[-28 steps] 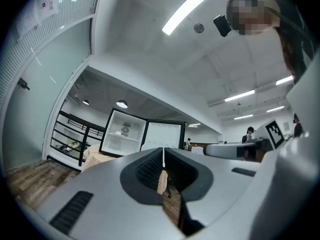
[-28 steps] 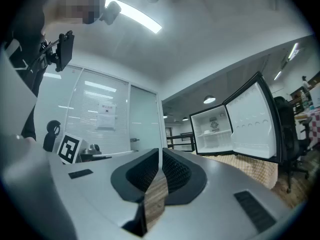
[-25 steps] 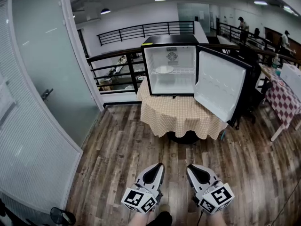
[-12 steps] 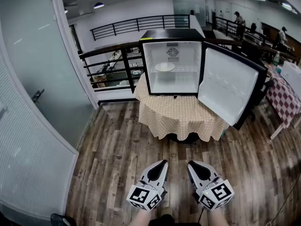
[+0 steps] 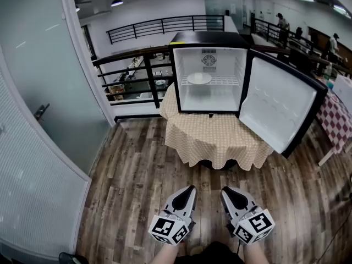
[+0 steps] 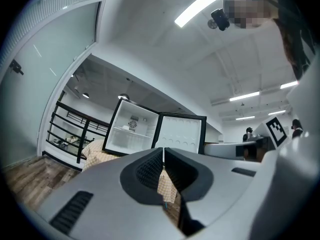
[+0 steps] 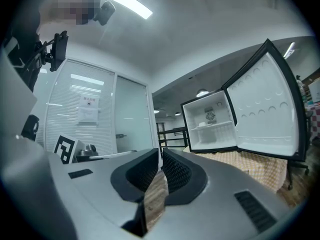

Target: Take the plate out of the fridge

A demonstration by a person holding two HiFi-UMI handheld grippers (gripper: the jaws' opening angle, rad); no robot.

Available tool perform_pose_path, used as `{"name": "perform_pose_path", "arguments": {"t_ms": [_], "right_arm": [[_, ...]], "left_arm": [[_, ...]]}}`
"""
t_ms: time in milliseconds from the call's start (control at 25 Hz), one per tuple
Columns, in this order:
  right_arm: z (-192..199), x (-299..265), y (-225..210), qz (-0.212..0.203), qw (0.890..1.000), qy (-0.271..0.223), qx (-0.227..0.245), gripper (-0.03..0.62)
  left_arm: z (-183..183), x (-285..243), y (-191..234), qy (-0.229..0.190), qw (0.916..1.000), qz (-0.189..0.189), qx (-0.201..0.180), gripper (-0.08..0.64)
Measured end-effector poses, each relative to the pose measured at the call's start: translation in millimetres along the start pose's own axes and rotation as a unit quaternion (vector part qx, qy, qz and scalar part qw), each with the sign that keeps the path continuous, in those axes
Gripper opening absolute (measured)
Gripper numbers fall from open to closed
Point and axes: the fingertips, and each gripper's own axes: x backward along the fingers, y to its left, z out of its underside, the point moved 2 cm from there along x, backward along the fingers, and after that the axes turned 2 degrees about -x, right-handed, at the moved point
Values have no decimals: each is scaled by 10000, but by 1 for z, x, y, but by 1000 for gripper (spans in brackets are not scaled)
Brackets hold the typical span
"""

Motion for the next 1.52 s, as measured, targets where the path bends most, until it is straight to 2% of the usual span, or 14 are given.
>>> {"name": "perform_pose_path", "arguments": {"t_ms": [440,760,1120,1520], "right_arm": [[-3,-50,-39,-52,9999,16,-124,48],[-13,-112,-89,-163,9998,54,-140,49],[-31,-167,-143,-253,9995,53,-166,48],[-44,-224,-179,-471,9988,96,-85,48]], "left_arm": [[5,-44,38,39,9999,-73,137,17],[-3,-110,81,13,9998,-151,84,17],[-9,-186,108,32,10000,-45,28,17],[-13,-245,139,10,10000,-73,0,17]]}}
